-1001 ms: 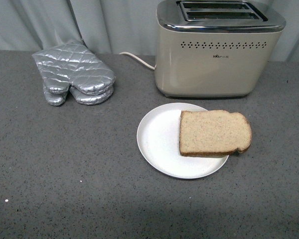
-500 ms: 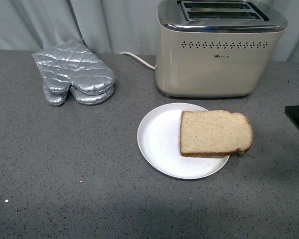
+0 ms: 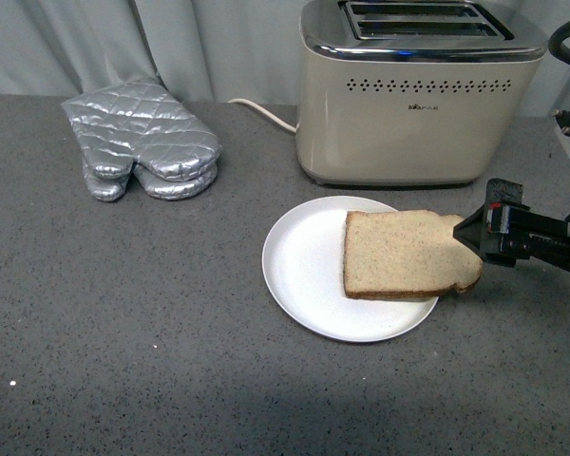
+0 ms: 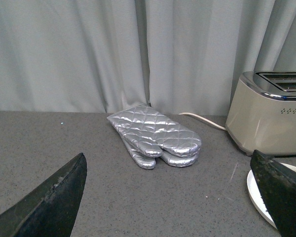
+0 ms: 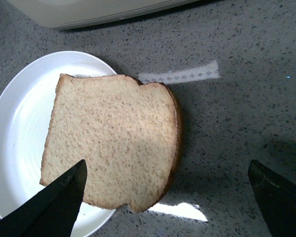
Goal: Put bread into toaster
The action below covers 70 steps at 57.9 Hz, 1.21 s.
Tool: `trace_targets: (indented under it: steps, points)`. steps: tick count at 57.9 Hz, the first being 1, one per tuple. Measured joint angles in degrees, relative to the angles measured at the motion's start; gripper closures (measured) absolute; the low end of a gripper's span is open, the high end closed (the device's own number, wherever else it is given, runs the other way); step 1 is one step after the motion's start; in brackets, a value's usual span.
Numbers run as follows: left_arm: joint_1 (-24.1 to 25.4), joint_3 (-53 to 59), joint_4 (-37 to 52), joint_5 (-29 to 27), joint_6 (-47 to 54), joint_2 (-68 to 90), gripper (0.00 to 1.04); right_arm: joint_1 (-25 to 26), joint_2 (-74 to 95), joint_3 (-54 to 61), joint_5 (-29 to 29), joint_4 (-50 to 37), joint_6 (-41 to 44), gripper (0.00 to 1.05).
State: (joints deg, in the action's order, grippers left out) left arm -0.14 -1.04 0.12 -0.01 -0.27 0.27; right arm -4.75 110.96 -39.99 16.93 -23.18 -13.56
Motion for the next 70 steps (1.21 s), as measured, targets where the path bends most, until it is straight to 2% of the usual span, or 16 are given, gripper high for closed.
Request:
trace_targets:
  steps: [9,24,27,43,50,53,70]
  points:
    - [0.0,0.0,0.0,0.0,0.0,0.0,0.07,-0.3,4.9,-4.9,1.8,4.8,-3.5,0.10]
    - [0.0,0.0,0.0,0.0,0.0,0.0,0.07,-1.5,7.9,-8.7,2.5,7.4,-6.0,0.10]
    - [0.0,0.0,0.0,0.0,0.0,0.0,0.07,-1.7,8.3,-9.2,2.6,7.9,-6.6,0.15]
    - [0.0,0.0,0.0,0.0,0.0,0.0,0.07,-2.3,8.7,-11.4,1.8,11.3,-7.8,0.81]
    - [0.0,0.0,0.0,0.0,0.0,0.0,0.07,-2.3,8.4,-11.6,2.4,11.4,-8.6,1.00]
    - [0.0,0.0,0.0,0.0,0.0,0.0,0.07,-2.3,8.0,-11.6,2.7,11.5,-8.9,1.04]
    - [0.0,0.0,0.0,0.0,0.0,0.0,0.07,-2.9,-1.9,-9.7,7.3,11.1,-14.9,1.04]
